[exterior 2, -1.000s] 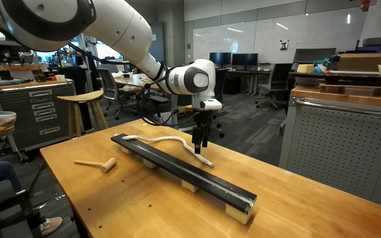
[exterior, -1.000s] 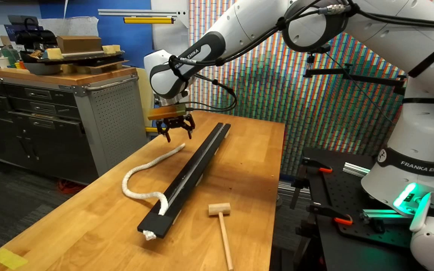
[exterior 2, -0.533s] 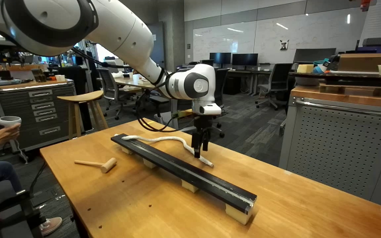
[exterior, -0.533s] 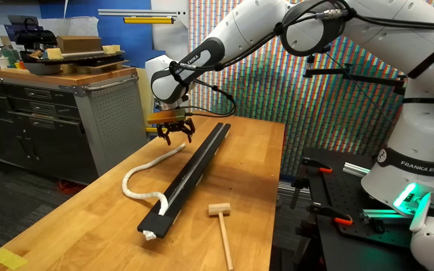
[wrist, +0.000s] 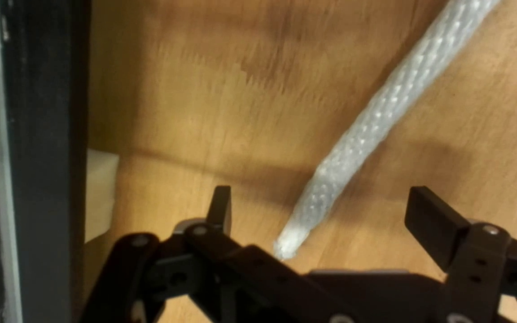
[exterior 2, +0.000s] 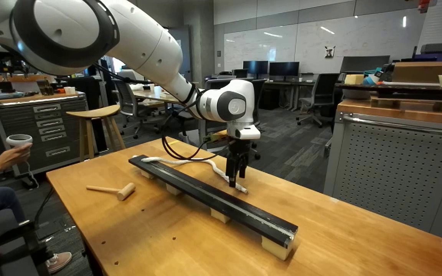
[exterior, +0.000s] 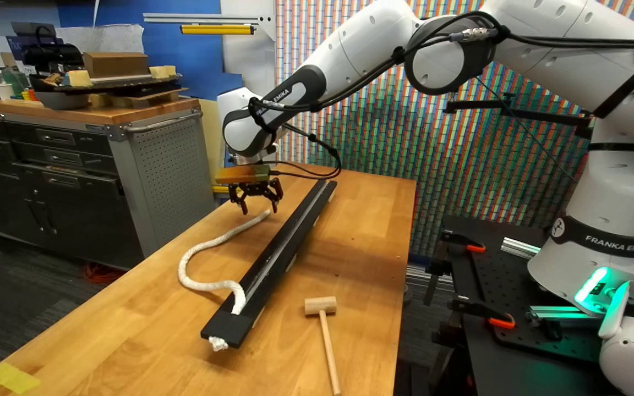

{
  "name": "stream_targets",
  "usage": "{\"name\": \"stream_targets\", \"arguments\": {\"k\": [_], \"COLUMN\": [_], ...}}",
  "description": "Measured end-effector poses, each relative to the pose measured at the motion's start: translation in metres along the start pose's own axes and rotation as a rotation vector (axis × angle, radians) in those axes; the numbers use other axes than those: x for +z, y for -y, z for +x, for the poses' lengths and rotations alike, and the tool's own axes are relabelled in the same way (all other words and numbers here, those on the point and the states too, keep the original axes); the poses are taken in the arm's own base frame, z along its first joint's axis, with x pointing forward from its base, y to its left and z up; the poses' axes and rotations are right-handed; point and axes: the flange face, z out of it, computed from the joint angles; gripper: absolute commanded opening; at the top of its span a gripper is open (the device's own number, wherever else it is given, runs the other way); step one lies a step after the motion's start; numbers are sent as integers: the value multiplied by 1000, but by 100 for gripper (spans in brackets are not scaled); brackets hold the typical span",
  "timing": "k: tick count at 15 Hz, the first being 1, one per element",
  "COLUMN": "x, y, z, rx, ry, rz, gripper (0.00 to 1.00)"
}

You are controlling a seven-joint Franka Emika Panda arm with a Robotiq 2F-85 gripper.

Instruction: Straighten the top on the platform

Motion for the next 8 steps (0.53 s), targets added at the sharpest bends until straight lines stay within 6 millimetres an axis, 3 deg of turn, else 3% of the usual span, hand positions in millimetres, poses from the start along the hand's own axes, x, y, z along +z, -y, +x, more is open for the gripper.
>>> {"name": "stream_targets", "arguments": {"k": [3, 6, 7, 8], "x": [-1, 3, 6, 9], "y": [2, 3, 3, 3], "z": [7, 9, 9, 8], "rx": [10, 13, 12, 11], "ry": [1, 2, 3, 5], "rz": [13, 14, 12, 8], "gripper": [93, 94, 70, 70]}}
